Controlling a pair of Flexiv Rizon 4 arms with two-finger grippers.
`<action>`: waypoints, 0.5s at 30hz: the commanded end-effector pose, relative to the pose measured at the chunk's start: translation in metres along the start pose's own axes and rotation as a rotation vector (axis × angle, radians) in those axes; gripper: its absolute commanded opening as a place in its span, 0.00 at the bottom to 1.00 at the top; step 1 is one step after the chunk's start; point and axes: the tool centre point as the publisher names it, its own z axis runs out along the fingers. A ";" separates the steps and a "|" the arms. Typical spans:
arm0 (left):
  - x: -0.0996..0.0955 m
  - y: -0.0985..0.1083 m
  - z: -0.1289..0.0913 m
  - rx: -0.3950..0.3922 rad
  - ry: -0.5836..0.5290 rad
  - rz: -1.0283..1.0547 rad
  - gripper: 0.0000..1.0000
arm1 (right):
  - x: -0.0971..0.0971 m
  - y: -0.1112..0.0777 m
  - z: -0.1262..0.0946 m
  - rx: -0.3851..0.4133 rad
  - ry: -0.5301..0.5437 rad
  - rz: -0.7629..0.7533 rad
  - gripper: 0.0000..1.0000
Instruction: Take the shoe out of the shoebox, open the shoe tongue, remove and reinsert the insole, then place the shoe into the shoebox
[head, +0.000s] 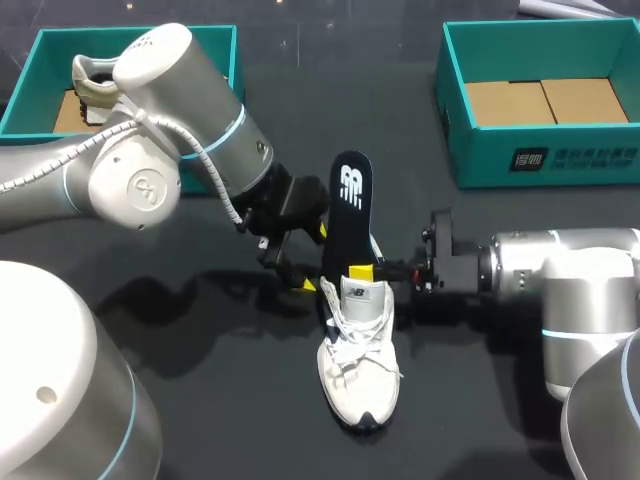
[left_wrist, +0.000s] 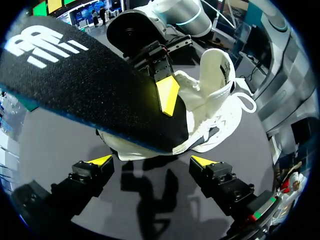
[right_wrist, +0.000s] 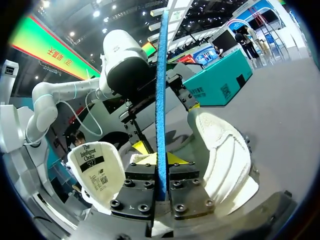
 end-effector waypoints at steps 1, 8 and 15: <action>0.000 0.000 0.001 -0.003 0.000 0.000 1.00 | -0.004 -0.014 0.005 -0.001 0.003 0.008 0.00; 0.000 0.000 0.001 -0.003 0.000 0.000 1.00 | 0.000 -0.008 0.005 -0.010 0.006 -0.015 0.00; 0.000 0.000 0.001 -0.003 0.000 0.000 1.00 | 0.001 -0.002 0.005 -0.015 0.009 -0.040 0.00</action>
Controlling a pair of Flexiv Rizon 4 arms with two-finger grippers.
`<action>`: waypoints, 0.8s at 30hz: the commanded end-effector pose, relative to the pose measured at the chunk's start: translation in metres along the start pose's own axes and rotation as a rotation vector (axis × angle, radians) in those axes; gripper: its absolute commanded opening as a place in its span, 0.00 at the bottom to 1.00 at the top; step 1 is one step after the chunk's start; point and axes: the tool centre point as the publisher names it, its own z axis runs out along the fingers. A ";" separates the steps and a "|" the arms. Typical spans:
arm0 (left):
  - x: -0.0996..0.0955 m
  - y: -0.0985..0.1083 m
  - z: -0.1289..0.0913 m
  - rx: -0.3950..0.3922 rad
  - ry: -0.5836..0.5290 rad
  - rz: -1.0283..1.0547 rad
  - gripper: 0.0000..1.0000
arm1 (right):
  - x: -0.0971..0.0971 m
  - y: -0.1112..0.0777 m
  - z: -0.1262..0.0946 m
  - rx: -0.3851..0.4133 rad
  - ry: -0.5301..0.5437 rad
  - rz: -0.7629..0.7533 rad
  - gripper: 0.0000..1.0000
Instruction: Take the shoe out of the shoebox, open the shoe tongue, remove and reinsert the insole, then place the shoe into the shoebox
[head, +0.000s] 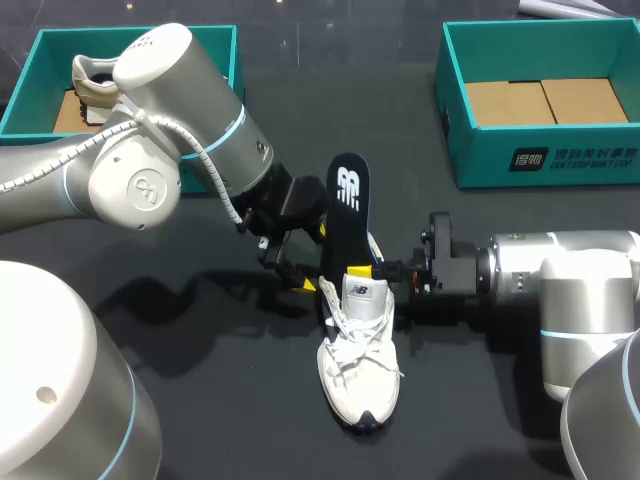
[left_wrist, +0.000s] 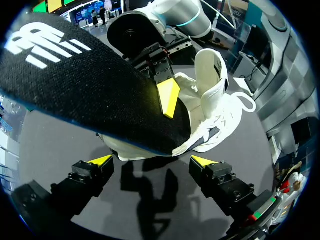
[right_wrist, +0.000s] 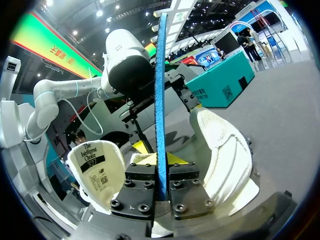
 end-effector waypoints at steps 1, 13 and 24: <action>0.000 0.000 0.001 -0.003 0.000 0.000 1.00 | 0.001 -0.003 0.002 -0.003 -0.002 -0.006 0.00; 0.000 0.000 0.001 -0.003 0.000 0.000 1.00 | 0.002 0.002 0.001 -0.008 -0.002 -0.028 0.09; 0.000 0.000 0.001 -0.003 0.000 0.000 1.00 | 0.005 0.009 -0.003 -0.010 -0.004 -0.053 0.15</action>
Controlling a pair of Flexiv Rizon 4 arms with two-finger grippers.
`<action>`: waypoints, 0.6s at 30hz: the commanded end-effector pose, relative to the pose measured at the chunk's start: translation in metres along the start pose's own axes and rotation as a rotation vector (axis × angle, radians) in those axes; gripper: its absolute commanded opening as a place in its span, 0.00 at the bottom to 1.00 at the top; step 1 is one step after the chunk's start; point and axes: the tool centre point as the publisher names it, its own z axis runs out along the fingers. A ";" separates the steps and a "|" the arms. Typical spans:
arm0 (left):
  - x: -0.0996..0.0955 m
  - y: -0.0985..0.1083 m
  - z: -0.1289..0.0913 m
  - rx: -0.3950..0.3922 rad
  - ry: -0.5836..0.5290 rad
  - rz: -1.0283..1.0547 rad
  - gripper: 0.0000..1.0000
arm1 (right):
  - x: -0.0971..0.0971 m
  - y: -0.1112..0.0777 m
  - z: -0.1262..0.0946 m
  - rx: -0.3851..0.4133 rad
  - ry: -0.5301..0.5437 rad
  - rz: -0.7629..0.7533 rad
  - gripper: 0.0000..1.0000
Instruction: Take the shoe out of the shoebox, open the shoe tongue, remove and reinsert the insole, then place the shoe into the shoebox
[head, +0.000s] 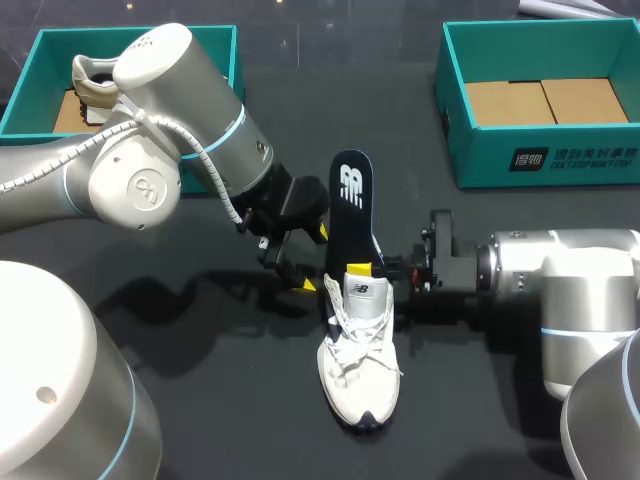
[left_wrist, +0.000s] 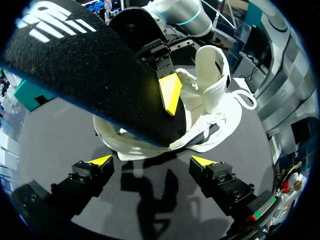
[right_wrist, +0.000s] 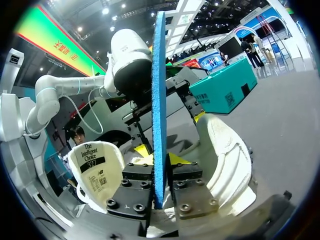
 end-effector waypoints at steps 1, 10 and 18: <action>0.000 0.000 0.001 -0.003 0.000 0.000 1.00 | 0.003 0.002 -0.002 0.003 -0.004 -0.003 0.15; 0.000 0.000 0.001 -0.003 0.000 0.000 1.00 | 0.002 0.011 -0.004 0.009 -0.003 -0.023 0.20; 0.000 0.000 0.001 -0.003 0.000 0.000 1.00 | 0.001 0.020 -0.003 0.022 0.000 -0.039 0.21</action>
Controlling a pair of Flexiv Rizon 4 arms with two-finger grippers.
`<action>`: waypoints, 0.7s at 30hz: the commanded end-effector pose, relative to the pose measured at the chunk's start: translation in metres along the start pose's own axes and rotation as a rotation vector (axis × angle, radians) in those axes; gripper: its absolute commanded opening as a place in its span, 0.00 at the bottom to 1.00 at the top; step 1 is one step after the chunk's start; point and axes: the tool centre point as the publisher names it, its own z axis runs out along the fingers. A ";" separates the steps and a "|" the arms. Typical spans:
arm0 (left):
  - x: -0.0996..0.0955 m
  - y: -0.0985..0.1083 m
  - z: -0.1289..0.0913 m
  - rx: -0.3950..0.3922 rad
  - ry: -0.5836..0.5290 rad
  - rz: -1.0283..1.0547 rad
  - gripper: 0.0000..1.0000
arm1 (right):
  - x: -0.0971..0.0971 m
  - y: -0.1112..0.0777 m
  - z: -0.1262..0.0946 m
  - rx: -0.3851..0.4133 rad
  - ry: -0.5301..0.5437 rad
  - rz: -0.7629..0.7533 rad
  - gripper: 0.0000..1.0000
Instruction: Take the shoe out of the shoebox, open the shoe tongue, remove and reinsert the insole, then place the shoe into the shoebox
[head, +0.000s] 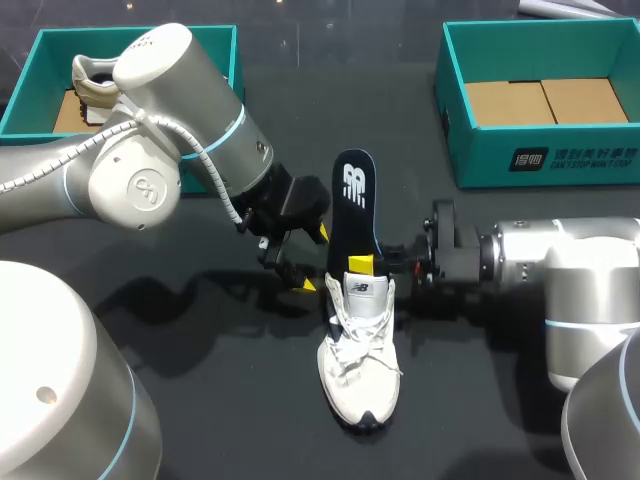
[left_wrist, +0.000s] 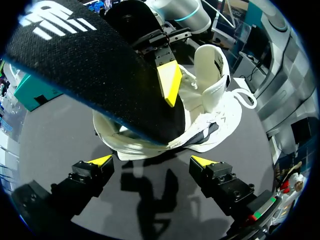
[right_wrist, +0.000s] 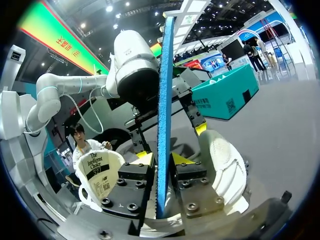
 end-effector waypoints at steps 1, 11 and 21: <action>0.000 0.000 0.001 -0.003 0.000 0.000 1.00 | 0.000 0.006 0.000 0.015 0.001 -0.003 0.21; 0.000 0.000 0.001 -0.003 0.000 0.000 1.00 | -0.001 0.019 0.002 0.030 0.009 -0.032 0.20; 0.000 0.000 0.001 -0.003 0.000 0.000 1.00 | -0.004 0.030 0.003 0.032 0.016 -0.042 0.16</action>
